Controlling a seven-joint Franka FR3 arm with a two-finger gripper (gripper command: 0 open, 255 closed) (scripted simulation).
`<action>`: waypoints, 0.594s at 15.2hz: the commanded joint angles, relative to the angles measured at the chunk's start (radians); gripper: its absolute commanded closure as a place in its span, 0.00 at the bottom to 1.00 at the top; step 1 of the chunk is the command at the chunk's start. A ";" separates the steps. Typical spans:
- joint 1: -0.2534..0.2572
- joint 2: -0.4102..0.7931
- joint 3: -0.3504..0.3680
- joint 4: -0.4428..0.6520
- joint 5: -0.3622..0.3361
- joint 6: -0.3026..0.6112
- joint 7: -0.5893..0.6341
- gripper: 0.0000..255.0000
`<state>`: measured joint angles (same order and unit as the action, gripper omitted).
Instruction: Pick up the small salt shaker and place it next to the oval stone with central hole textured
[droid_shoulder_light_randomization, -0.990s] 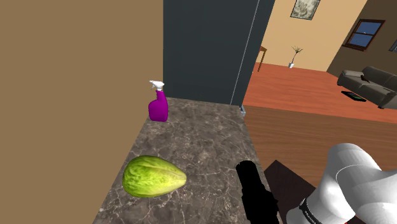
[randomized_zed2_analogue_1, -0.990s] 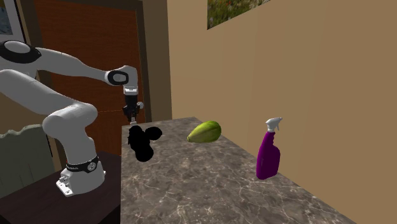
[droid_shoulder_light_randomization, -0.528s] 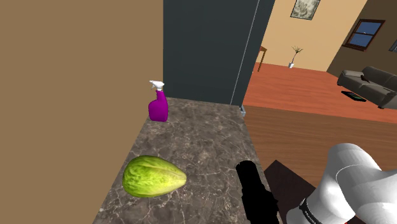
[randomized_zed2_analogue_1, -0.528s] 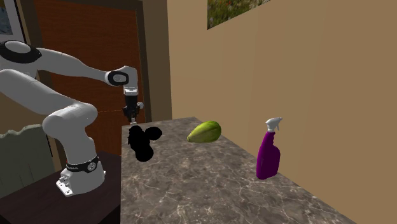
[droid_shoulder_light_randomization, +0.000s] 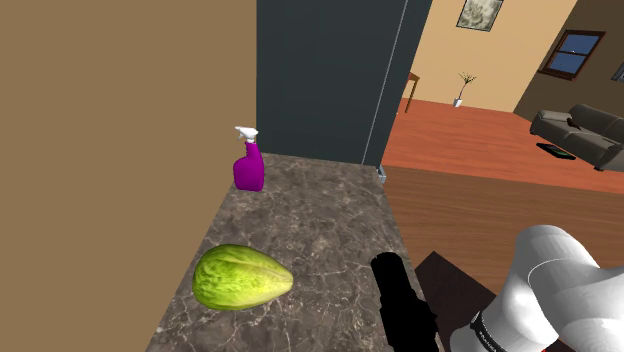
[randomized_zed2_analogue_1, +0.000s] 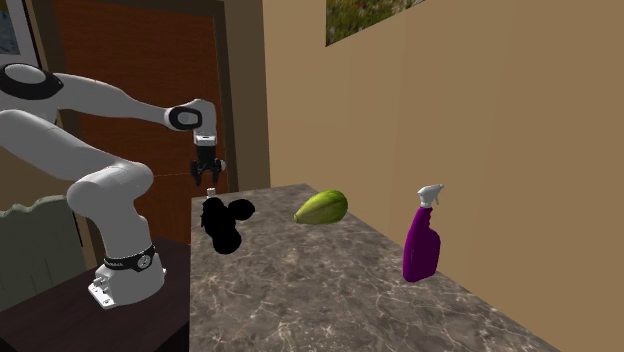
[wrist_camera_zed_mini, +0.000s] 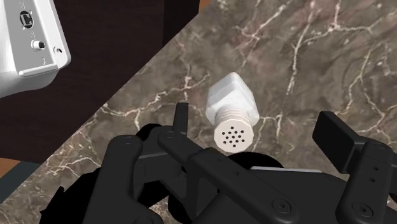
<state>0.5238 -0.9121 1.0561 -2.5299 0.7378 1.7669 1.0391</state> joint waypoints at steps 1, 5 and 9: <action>-0.004 -0.002 -0.037 0.042 -0.031 -0.048 0.007 0.00; -0.006 -0.002 -0.054 0.063 -0.045 -0.071 0.011 0.00; -0.006 -0.002 -0.054 0.063 -0.045 -0.071 0.011 0.00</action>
<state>0.5177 -0.9144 1.0027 -2.4672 0.6925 1.6961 1.0499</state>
